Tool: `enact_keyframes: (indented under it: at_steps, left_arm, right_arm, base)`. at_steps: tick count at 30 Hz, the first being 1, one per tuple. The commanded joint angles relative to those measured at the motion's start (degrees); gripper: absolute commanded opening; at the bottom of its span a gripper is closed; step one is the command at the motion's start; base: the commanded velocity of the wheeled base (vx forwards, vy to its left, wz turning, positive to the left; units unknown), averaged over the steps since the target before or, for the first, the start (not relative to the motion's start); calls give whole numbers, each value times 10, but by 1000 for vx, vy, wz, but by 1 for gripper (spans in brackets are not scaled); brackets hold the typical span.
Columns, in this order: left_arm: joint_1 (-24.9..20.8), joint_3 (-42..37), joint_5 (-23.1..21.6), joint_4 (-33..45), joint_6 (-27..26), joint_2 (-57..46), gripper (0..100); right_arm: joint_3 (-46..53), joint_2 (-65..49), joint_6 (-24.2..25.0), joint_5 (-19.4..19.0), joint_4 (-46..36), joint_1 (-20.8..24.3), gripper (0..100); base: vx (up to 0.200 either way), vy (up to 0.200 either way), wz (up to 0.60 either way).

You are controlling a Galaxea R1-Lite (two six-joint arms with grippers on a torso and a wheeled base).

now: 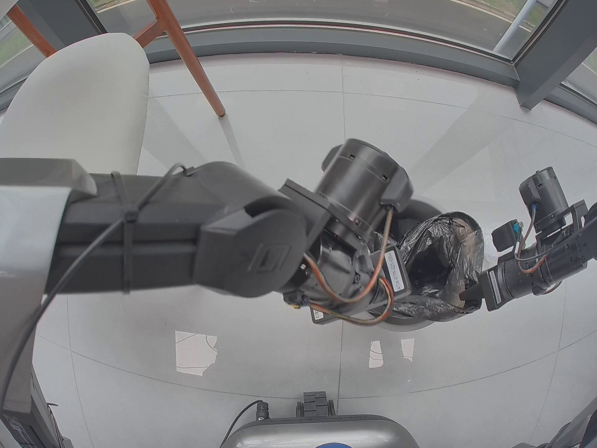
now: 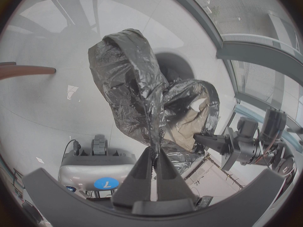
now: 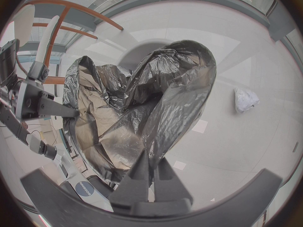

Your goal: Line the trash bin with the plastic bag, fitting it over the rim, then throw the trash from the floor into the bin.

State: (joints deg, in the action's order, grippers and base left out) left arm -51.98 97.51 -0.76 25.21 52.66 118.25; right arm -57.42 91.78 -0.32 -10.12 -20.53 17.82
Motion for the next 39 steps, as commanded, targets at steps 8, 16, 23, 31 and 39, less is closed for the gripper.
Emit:
enact_keyframes:
  at_steps: [8,16,23,31,39]
  left_arm:
    - [-14,-82,4,-2,1,-12,0]
    - [-15,-134,21,-24,-1,-13,0]
    - [-15,-138,21,-49,-4,-9,0]
    - [-24,-133,21,-58,-4,-3,0]
    - [-40,-138,24,-84,1,6,0]
  right_arm:
    - [32,-22,1,1,0,-13,0]
    - [61,-42,-2,1,-1,-24,0]
    - [82,-48,-2,2,0,-21,0]
    - [94,-49,-8,3,1,-19,0]
    - [122,-62,-7,19,2,-12,0]
  base:
    - [0,0,0]
    - [0,0,0]
    - [0,0,0]
    - [0,0,0]
    - [0,0,0]
